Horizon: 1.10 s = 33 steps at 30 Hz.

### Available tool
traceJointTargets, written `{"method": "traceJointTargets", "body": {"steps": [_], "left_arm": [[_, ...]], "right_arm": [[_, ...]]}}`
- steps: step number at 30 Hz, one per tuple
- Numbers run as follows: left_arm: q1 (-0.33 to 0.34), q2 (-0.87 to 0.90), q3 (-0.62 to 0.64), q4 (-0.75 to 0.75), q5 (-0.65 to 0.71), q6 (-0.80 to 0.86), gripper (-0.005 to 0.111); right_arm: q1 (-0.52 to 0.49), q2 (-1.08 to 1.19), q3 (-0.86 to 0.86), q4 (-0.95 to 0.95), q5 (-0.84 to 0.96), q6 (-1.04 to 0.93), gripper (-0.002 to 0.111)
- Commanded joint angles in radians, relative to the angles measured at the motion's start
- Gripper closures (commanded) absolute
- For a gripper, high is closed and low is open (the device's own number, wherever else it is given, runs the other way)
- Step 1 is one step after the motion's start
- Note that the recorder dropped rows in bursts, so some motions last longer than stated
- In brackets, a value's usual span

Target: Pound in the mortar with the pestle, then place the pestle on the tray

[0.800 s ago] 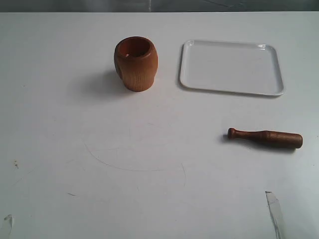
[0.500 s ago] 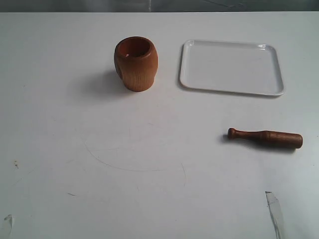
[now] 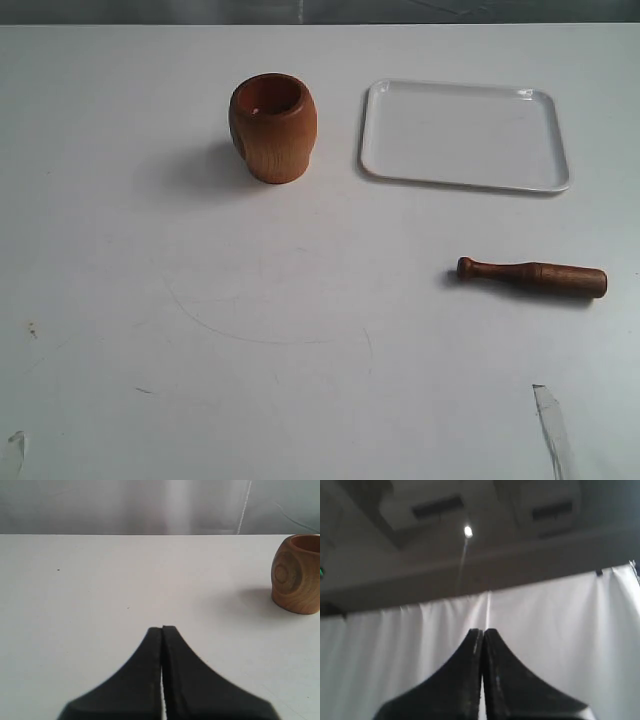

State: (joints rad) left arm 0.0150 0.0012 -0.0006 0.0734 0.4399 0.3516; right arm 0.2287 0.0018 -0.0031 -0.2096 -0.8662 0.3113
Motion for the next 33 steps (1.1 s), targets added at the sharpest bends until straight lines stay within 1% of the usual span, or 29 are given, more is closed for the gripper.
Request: {"method": "traceJointTargets", "body": {"steps": [1,3,6,7,9,10,13,15,18,20,22,23,26,28,30,33], "left_arm": [[-0.008,-0.001,0.001,-0.007,-0.003,-0.008,0.107],[-0.008,-0.001,0.001,-0.007,-0.003,-0.008,0.107],[-0.008,-0.001,0.001,-0.007,-0.003,-0.008,0.107],[-0.008,-0.001,0.001,-0.007,-0.003,-0.008,0.107],[-0.008,-0.001,0.001,-0.007,-0.003,-0.008,0.107],[-0.008,-0.001,0.001,-0.007,-0.003,-0.008,0.107],[-0.008,-0.001,0.001,-0.007,-0.003,-0.008,0.107],[-0.008,-0.001,0.001,-0.007,-0.003,-0.008,0.107],[-0.008,-0.001,0.001,-0.007,-0.003,-0.008,0.107],[-0.008,-0.001,0.001,-0.007,-0.003,-0.008,0.107],[-0.008,-0.001,0.001,-0.007,-0.003,-0.008,0.107],[-0.008,-0.001,0.001,-0.007,-0.003,-0.008,0.107],[-0.008,-0.001,0.001,-0.007,-0.003,-0.008,0.107],[-0.008,-0.001,0.001,-0.007,-0.003,-0.008,0.107],[-0.008,-0.001,0.001,-0.007,-0.003,-0.008,0.107],[-0.008,-0.001,0.001,-0.007,-0.003,-0.008,0.107]], "right_arm": [[0.002,-0.002,-0.006,0.114,-0.168,0.121,0.108],[0.002,-0.002,-0.064,0.115,-0.065,-0.025,0.108],[0.002,0.080,-0.218,0.064,0.280,-0.270,0.108],[0.002,0.139,-0.274,0.063,0.396,-0.325,0.108],[0.002,0.288,-0.377,0.063,0.565,-0.420,0.108],[0.002,0.369,-0.419,0.063,0.627,-0.449,0.108],[0.002,0.599,-0.587,0.063,0.901,-0.467,0.108],[0.002,0.752,-0.727,0.048,1.185,-0.485,0.108],[0.002,0.950,-0.931,-0.002,1.585,-0.585,0.108],[0.012,1.058,-1.017,-0.010,1.769,-0.641,0.108],[0.034,1.115,-1.061,-0.005,1.862,-0.715,0.108],[0.054,1.135,-1.067,0.031,1.890,-0.797,0.108],[0.115,1.164,-1.058,0.210,1.958,-1.102,0.108],[0.153,1.170,-1.031,0.291,1.961,-1.229,0.108],[0.187,1.175,-0.989,0.323,1.940,-1.294,0.108],[0.214,1.181,-0.918,0.323,1.892,-1.299,0.108]]}}
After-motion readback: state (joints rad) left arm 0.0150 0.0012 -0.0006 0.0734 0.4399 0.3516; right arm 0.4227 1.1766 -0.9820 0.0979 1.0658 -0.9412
